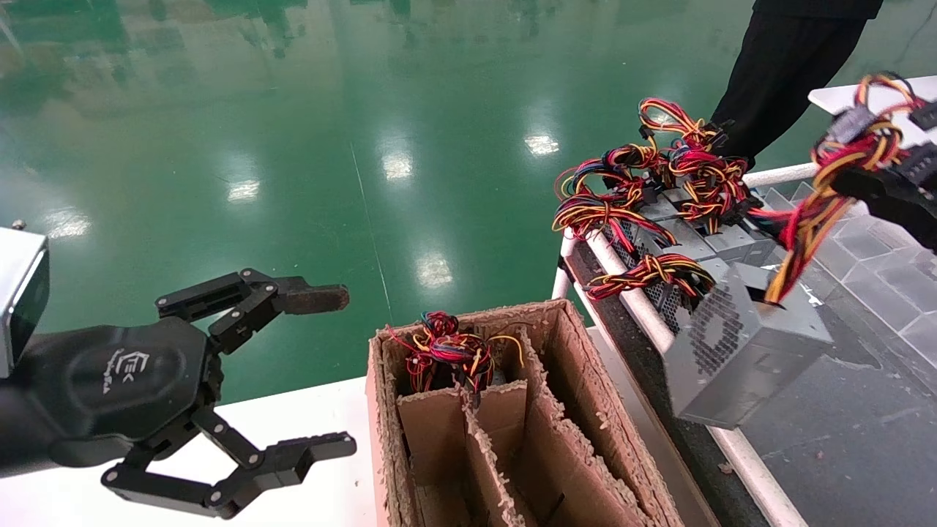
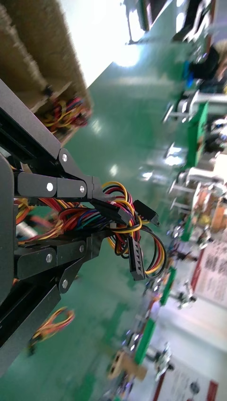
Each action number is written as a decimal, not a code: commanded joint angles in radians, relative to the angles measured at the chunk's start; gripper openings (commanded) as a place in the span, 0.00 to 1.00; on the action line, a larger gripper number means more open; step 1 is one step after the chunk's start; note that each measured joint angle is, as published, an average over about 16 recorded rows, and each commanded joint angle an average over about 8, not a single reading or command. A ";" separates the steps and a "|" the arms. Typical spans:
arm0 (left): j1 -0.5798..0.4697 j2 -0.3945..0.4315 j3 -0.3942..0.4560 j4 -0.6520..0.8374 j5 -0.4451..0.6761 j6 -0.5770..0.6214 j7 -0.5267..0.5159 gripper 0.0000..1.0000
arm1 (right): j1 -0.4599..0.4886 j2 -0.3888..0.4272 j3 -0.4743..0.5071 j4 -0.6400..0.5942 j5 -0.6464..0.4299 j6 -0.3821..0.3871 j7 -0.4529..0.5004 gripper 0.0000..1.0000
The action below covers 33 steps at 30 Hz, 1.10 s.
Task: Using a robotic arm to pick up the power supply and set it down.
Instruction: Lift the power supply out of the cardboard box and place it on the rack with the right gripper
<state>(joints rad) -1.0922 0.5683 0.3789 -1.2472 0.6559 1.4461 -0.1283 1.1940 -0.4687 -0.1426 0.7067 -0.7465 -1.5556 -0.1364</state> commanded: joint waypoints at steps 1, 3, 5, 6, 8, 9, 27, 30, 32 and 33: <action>0.000 0.000 0.000 0.000 0.000 0.000 0.000 1.00 | -0.021 0.019 0.002 -0.018 0.001 0.004 -0.016 0.00; 0.000 0.000 0.000 0.000 0.000 0.000 0.000 1.00 | -0.030 0.032 0.003 -0.042 -0.006 0.010 -0.030 0.00; 0.000 0.000 0.000 0.000 0.000 0.000 0.000 1.00 | -0.036 0.044 0.003 -0.066 -0.011 0.013 -0.042 0.00; 0.000 0.000 0.000 0.000 0.000 0.000 0.000 1.00 | -0.038 0.049 0.003 -0.077 -0.013 0.013 -0.047 0.00; 0.000 0.000 0.000 0.000 0.000 0.000 0.000 1.00 | -0.041 0.059 0.004 -0.100 -0.016 0.013 -0.057 0.00; 0.000 0.000 0.000 0.000 0.000 0.000 0.000 1.00 | -0.042 0.063 0.004 -0.110 -0.017 0.013 -0.062 0.00; 0.000 0.000 0.000 0.000 0.000 0.000 0.000 1.00 | 0.000 0.076 -0.019 -0.260 -0.079 0.038 -0.149 0.00; 0.000 0.000 0.000 0.000 0.000 0.000 0.000 1.00 | 0.023 0.058 -0.030 -0.279 -0.098 0.052 -0.157 0.00; 0.000 0.000 0.000 0.000 0.000 0.000 0.000 1.00 | 0.043 0.043 -0.039 -0.290 -0.113 0.060 -0.161 0.00; 0.000 0.000 0.000 0.000 0.000 0.000 0.000 1.00 | 0.053 0.035 -0.044 -0.294 -0.120 0.063 -0.163 0.00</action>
<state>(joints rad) -1.0922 0.5682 0.3790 -1.2472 0.6558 1.4461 -0.1283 1.2509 -0.4345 -0.1874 0.4144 -0.8681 -1.4943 -0.2988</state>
